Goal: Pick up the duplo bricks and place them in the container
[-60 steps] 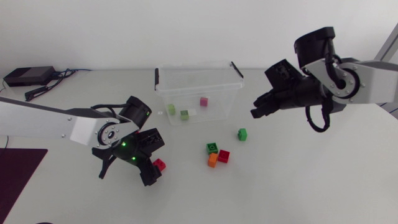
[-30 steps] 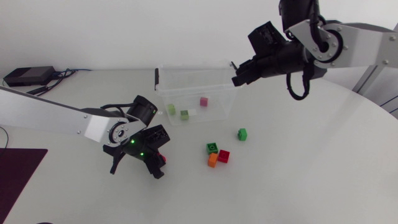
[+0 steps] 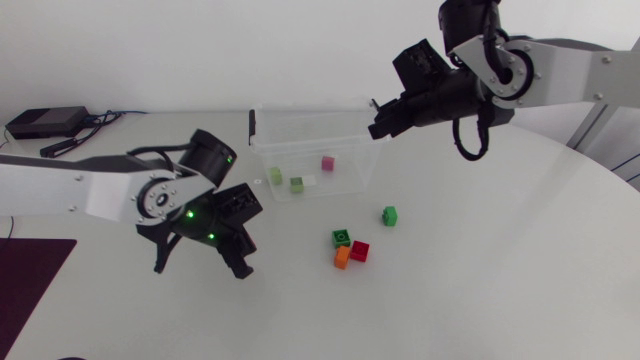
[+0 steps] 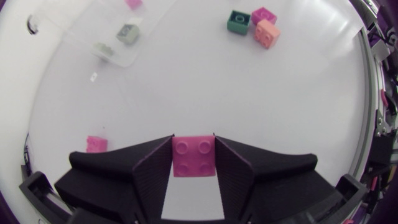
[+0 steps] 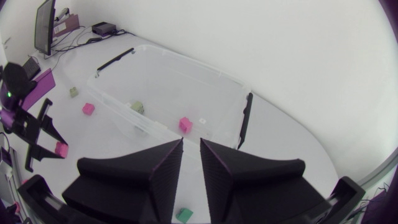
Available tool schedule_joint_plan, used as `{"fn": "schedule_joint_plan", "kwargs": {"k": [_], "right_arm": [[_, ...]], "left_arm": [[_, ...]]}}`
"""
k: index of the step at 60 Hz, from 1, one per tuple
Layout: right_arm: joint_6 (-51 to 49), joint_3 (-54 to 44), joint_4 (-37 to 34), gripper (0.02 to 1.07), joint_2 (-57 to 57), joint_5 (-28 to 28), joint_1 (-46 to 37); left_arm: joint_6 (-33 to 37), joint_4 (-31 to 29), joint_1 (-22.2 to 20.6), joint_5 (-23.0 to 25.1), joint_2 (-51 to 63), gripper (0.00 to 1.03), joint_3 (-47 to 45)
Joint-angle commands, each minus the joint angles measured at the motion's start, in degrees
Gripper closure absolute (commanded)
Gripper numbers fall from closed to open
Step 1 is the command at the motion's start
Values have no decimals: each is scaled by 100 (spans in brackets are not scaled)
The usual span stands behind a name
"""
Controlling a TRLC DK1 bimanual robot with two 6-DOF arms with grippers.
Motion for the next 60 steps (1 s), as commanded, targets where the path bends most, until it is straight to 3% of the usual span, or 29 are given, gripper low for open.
{"fn": "schedule_joint_plan", "kwargs": {"k": [1, 3, 9, 24, 35, 60], "right_arm": [[138, -359, -159, 65, -361, -1, -90], [138, -509, -203, 56, -476, -9, -125], [147, -984, -212, 47, -748, -1, -187], [138, -1836, -177, 44, -985, -9, -257], [156, -2179, -133, 34, -977, -9, -274], [402, -2135, 394, 28, 386, -45, -441]], "left_arm": [[-134, -239, 31, 77, -464, 73, 619], [-134, -318, 31, 77, -525, 73, 794], [-178, -406, 31, 77, -595, 73, 1436], [-556, 200, 84, 86, -33, 73, 2570], [-661, 947, 198, 139, 442, 72, 3027], [-934, 1686, 409, 209, 1971, 70, 4169]]}}
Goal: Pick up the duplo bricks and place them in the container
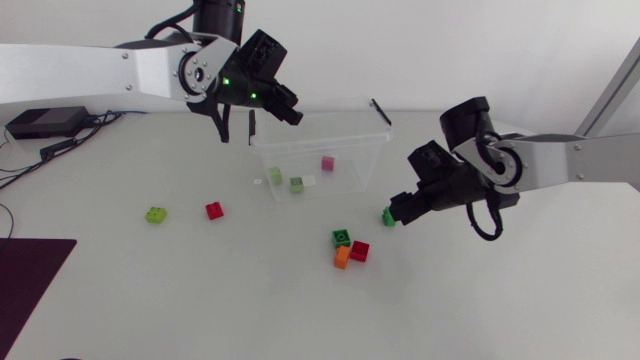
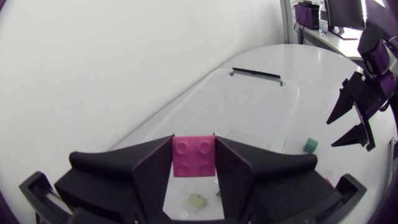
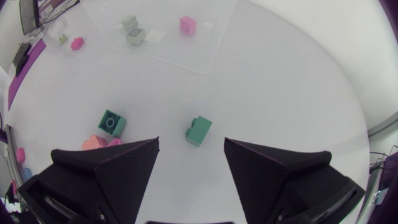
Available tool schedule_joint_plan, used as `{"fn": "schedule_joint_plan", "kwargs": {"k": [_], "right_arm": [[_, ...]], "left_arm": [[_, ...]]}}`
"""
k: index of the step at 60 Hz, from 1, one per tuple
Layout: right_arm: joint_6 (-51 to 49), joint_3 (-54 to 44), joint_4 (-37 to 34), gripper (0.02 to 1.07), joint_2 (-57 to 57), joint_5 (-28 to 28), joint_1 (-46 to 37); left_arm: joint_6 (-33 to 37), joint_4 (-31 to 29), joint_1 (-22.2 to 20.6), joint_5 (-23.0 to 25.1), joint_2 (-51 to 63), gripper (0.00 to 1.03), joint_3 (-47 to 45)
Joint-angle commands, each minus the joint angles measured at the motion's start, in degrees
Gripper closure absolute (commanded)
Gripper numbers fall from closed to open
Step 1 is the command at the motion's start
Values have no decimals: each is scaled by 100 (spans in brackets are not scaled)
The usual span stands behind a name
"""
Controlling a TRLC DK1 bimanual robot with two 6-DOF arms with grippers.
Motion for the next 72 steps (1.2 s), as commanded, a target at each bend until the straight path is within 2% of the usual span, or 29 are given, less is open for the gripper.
{"fn": "schedule_joint_plan", "kwargs": {"k": [1, 17, 20, 24, 26, 29, 35, 43, 47, 52, 63, 72], "right_arm": [[185, -13, 128, 28, 336, -25, -20], [361, 339, 435, 28, 1109, 98, 42], [370, 418, 488, 28, 1250, 116, 51], [379, 532, 541, 29, 1417, 133, 77], [379, 585, 559, 29, 1496, 160, 86], [388, 655, 576, 30, 1610, 186, 130], [405, 752, 664, 48, 1795, 212, 174], [405, 770, 682, 77, 1839, 283, 174], [388, 726, 655, 80, 1777, 283, 130], [326, 594, 638, 80, 1592, 274, 68], [194, 321, 435, 81, 775, 204, -37], [159, 348, 58, 81, -113, 160, -37]], "left_arm": [[-193, 175, 72, 56, 279, 70, 366], [-219, 404, 257, 47, 842, 69, 859], [-219, 421, 275, 47, 903, 65, 903], [-219, 439, 283, 39, 947, 53, 929], [-219, 439, 283, 39, 956, 38, 929], [-228, 439, 283, 21, 947, 27, 911], [-219, 448, 292, 12, 728, 15, 709], [-193, 395, 301, 3, 51, 11, 120], [-114, 307, 310, 12, -476, 11, -293], [97, -53, 327, 47, -1100, 10, -679], [712, -1275, 529, 487, -2252, 10, -1303], [1547, -2347, 670, 794, -2955, 10, -1892]]}}
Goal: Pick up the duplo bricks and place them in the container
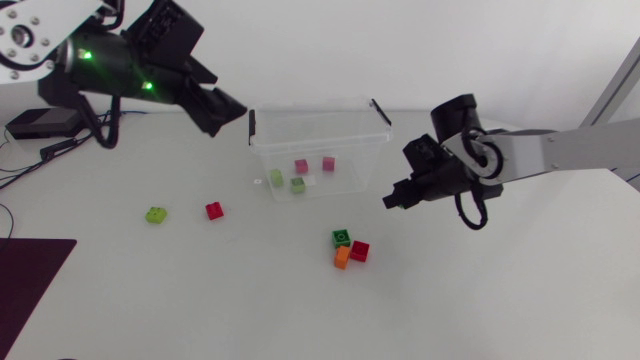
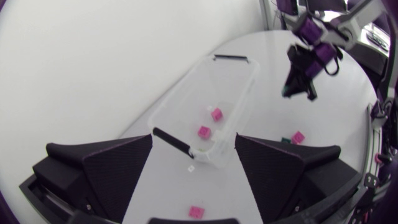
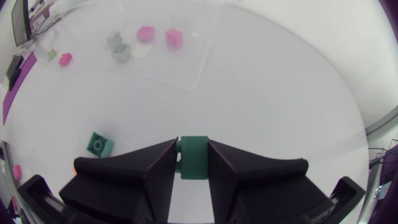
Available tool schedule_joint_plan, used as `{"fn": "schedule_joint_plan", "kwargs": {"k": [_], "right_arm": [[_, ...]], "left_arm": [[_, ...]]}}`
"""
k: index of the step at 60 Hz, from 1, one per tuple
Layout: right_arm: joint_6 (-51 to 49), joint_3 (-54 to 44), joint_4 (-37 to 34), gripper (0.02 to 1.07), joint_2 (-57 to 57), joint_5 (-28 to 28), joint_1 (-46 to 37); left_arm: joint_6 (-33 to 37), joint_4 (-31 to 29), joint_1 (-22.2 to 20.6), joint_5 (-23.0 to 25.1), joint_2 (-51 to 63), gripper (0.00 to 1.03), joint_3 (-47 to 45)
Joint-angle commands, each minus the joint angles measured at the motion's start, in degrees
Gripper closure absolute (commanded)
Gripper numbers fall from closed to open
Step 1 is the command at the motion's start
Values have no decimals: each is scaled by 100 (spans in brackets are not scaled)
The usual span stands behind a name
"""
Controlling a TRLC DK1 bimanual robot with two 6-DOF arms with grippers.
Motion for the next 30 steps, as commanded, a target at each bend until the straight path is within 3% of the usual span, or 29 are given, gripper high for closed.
{"fn": "schedule_joint_plan", "kwargs": {"k": [1, 5, 16, 30], "right_arm": [[-73, -30, -211, 81, -500, -17, -9], [-81, 110, -343, 81, -746, -9, 35], [-81, 796, -563, 81, -913, -17, 132], [-11, 1763, -589, 81, -342, 18, 492]], "left_arm": [[557, -415, 41, 106, -243, 10, -467], [970, -855, 49, 159, -418, 10, -793], [1577, -1382, 49, 352, -594, 10, -1540], [2245, -1619, 58, 414, -752, 10, -2269]]}}
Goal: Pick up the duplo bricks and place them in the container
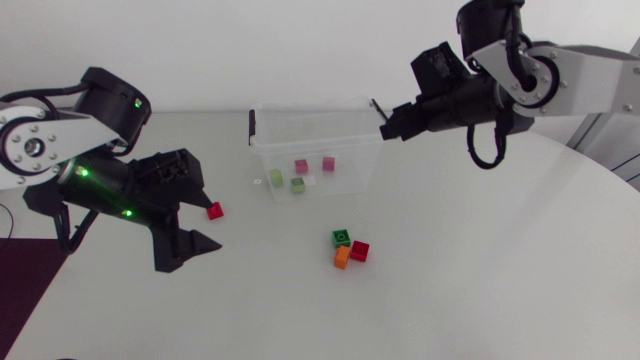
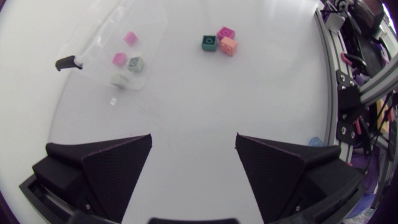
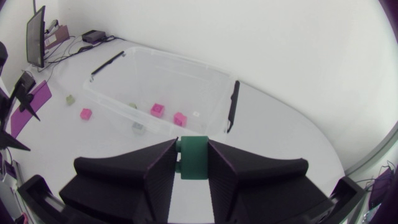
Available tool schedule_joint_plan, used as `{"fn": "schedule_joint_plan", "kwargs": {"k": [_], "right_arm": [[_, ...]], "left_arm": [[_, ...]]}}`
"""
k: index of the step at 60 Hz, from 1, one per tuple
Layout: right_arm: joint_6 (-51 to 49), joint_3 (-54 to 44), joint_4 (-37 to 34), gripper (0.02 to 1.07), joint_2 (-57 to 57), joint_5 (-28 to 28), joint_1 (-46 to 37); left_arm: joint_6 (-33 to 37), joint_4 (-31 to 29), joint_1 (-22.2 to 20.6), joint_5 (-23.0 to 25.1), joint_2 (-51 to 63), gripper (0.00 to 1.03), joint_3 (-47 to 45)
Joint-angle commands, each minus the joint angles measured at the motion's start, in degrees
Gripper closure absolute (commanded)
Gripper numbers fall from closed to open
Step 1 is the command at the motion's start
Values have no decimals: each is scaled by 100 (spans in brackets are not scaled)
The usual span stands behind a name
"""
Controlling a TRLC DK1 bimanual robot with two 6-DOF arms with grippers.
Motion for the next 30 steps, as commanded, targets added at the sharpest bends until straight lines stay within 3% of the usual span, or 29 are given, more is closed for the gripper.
{"fn": "schedule_joint_plan", "kwargs": {"k": [1, 26, 30], "right_arm": [[-11, 386, -69, 81, 413, 20, 134], [-46, 2197, -34, 80, 2223, 90, 292], [-64, 2443, -43, 75, 2487, 126, 292]], "left_arm": [[427, -105, 39, 77, -99, 10, -296], [1648, -553, -84, 103, -635, 7, -1280], [1824, -685, -128, 121, -784, 7, -1421]]}}
